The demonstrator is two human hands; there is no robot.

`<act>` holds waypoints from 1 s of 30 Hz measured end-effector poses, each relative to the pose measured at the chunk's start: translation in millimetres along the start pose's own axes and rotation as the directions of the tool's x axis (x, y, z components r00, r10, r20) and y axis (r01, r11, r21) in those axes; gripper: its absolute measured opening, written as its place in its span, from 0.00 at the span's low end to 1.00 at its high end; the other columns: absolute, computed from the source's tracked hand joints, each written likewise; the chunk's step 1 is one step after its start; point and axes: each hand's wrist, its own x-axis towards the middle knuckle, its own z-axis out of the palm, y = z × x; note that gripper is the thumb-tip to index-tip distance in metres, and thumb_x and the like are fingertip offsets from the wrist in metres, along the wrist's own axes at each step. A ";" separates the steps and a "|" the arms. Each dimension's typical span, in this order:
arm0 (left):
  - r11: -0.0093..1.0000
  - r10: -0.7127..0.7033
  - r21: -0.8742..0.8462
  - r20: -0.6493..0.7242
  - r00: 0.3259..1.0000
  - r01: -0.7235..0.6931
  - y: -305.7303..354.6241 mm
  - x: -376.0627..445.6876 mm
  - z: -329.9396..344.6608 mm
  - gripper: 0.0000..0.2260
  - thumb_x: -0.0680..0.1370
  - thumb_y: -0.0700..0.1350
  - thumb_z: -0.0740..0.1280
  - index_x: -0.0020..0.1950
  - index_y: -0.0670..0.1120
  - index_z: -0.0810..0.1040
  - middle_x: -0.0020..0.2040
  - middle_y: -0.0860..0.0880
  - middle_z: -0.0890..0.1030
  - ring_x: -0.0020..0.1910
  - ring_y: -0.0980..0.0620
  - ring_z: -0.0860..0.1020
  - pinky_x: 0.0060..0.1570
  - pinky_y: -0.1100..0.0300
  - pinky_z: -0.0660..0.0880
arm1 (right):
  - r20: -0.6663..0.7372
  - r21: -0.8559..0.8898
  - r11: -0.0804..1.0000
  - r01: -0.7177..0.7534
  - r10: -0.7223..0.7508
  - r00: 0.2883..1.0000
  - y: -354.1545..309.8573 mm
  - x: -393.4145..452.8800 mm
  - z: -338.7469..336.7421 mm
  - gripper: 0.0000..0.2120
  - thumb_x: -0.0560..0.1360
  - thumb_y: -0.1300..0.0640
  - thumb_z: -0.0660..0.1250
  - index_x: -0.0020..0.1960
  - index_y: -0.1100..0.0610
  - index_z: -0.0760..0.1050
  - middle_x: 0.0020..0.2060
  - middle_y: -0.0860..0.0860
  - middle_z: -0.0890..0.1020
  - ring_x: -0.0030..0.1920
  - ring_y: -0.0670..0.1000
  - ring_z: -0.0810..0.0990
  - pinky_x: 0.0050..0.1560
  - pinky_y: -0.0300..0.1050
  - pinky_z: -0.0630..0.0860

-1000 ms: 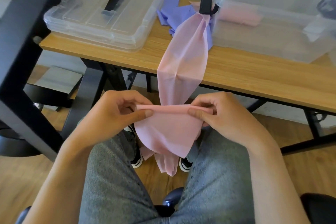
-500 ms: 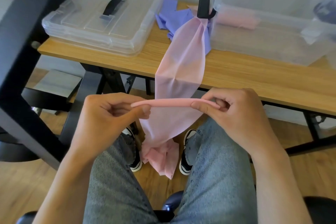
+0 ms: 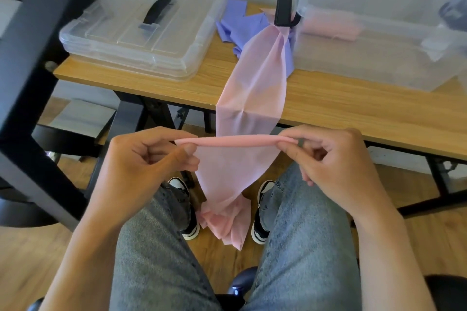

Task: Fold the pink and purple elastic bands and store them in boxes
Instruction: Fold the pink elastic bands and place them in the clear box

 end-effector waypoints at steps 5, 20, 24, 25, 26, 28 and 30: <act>0.999 0.002 -0.051 -0.048 0.999 -0.005 4.4 -0.3 5.7 0.11 0.75 0.39 0.73 0.57 0.42 0.84 0.45 0.47 0.88 0.45 0.48 0.88 0.48 0.57 0.84 | -0.077 0.325 0.939 -0.114 0.146 0.986 -3.5 -0.5 10.5 0.07 0.77 0.61 0.74 0.54 0.55 0.86 0.41 0.47 0.89 0.42 0.50 0.89 0.44 0.48 0.85; 0.950 0.083 0.303 -0.037 0.996 -0.068 23.8 6.6 -8.4 0.11 0.74 0.49 0.75 0.55 0.59 0.85 0.43 0.58 0.87 0.39 0.38 0.84 0.38 0.39 0.81 | -0.110 0.227 0.965 -0.134 0.162 0.981 -7.8 1.8 4.2 0.09 0.76 0.59 0.75 0.57 0.52 0.86 0.44 0.43 0.89 0.43 0.43 0.88 0.47 0.44 0.85; 0.924 0.186 0.347 -0.036 0.982 -0.163 30.2 8.1 -11.5 0.07 0.76 0.48 0.74 0.54 0.55 0.85 0.39 0.58 0.86 0.33 0.51 0.85 0.34 0.48 0.82 | -0.171 0.124 0.992 -0.021 0.042 0.984 -15.1 2.9 0.4 0.05 0.78 0.56 0.74 0.53 0.53 0.86 0.32 0.45 0.85 0.31 0.46 0.85 0.35 0.45 0.82; 0.923 0.205 0.342 -0.049 0.978 -0.176 31.8 8.4 -11.2 0.07 0.77 0.47 0.74 0.54 0.53 0.85 0.37 0.57 0.86 0.32 0.53 0.85 0.34 0.50 0.83 | -0.179 0.137 0.991 -0.008 0.032 0.983 -16.6 3.3 -0.1 0.05 0.78 0.57 0.74 0.53 0.54 0.85 0.30 0.46 0.84 0.29 0.46 0.84 0.33 0.46 0.81; 0.932 0.208 0.317 -0.068 0.976 -0.177 32.8 8.7 -9.9 0.07 0.77 0.46 0.74 0.55 0.51 0.85 0.37 0.56 0.86 0.32 0.54 0.85 0.34 0.52 0.83 | -0.185 0.180 0.984 -0.006 0.040 0.982 -18.5 3.8 -0.6 0.04 0.78 0.59 0.73 0.53 0.55 0.85 0.30 0.47 0.84 0.30 0.47 0.84 0.34 0.47 0.82; 0.959 0.191 0.233 -0.098 0.977 -0.164 34.0 8.3 -6.3 0.07 0.77 0.43 0.74 0.55 0.48 0.85 0.39 0.54 0.87 0.35 0.54 0.86 0.39 0.55 0.84 | -0.187 0.302 0.953 -0.024 0.084 0.979 -21.9 4.3 -0.9 0.04 0.78 0.62 0.73 0.52 0.57 0.84 0.34 0.48 0.87 0.35 0.48 0.87 0.38 0.49 0.84; 0.976 0.171 0.152 -0.110 0.979 -0.153 34.5 6.4 -2.4 0.08 0.75 0.40 0.75 0.54 0.46 0.85 0.43 0.53 0.88 0.41 0.52 0.87 0.46 0.56 0.85 | -0.168 0.418 0.907 -0.042 0.122 0.978 -25.1 3.4 -0.8 0.04 0.78 0.63 0.73 0.52 0.59 0.83 0.40 0.49 0.89 0.41 0.50 0.89 0.44 0.52 0.86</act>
